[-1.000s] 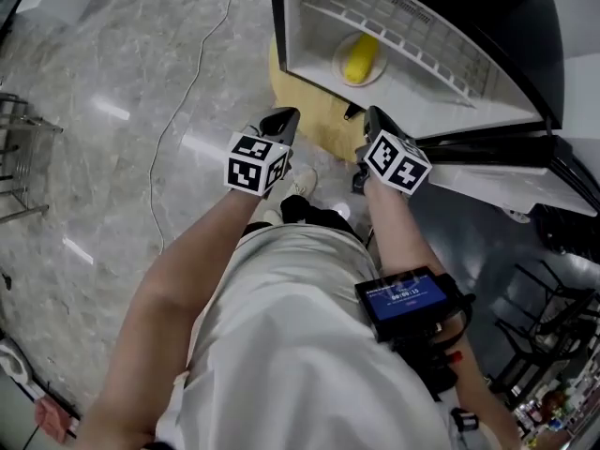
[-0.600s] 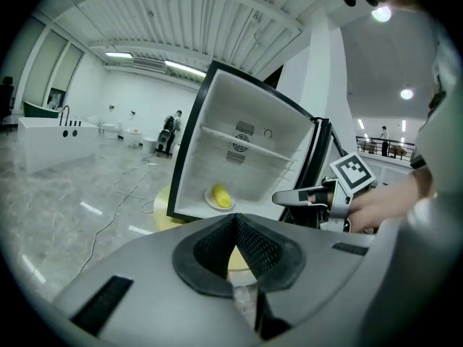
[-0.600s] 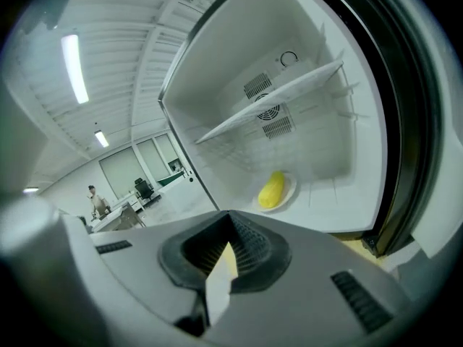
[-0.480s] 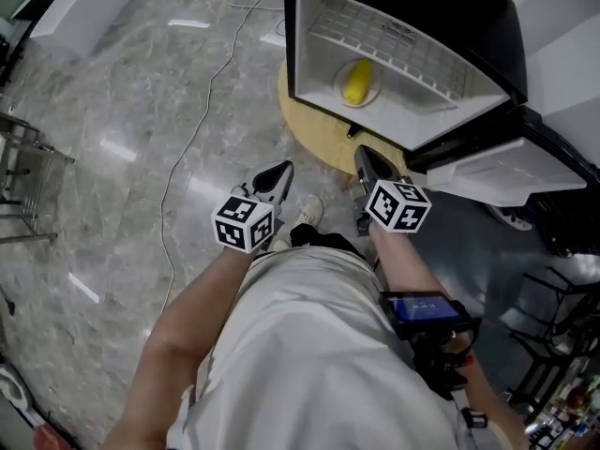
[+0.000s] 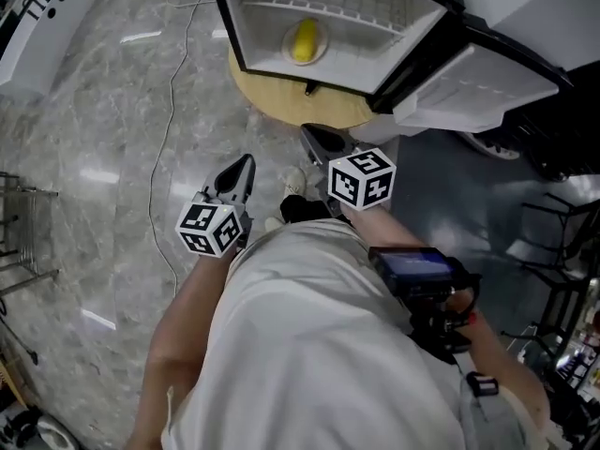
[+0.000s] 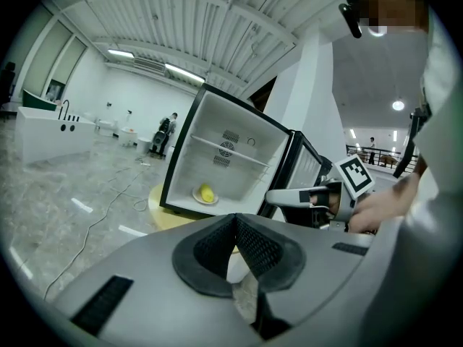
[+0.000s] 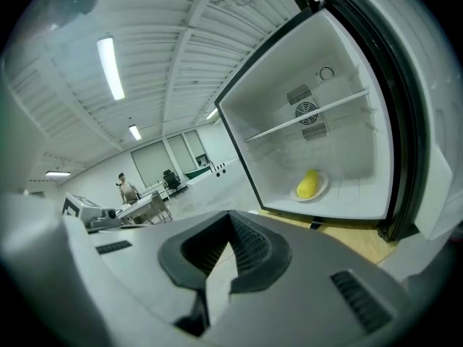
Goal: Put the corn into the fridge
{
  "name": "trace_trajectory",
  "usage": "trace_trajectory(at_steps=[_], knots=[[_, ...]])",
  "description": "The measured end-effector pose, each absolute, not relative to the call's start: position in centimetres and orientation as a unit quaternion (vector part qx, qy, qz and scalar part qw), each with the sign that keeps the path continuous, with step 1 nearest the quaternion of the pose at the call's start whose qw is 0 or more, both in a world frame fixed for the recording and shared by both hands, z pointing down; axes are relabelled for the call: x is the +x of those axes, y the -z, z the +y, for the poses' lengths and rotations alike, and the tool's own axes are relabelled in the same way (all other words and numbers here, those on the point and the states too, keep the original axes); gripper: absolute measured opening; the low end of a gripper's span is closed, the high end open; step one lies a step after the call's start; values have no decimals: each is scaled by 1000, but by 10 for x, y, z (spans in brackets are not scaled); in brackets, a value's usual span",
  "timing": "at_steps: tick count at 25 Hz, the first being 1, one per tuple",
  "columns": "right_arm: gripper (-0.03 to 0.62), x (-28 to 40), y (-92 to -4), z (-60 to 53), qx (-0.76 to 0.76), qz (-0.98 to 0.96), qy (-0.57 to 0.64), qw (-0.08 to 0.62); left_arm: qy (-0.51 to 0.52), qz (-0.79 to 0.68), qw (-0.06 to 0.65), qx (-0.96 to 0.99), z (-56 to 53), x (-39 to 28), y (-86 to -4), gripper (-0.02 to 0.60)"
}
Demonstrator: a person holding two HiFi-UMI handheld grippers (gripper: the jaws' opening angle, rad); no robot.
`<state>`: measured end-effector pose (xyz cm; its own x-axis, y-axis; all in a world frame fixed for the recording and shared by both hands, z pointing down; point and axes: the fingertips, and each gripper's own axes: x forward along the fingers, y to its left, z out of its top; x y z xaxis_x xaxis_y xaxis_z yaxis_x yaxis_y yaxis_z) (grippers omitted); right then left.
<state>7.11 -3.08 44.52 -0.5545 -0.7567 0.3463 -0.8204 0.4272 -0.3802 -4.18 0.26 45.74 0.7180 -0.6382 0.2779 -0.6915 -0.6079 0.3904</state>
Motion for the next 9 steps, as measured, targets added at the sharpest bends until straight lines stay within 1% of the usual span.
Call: trace_trajectory(at_steps=[3,9], knots=[[7,63,-439,-24,455,-853,-247,69,-51,-367,248,895,14,-40,-459,8],[6,45,-445,-12,436,-862,-248,73,-58,-381,263,884,27,-57,-474,8]])
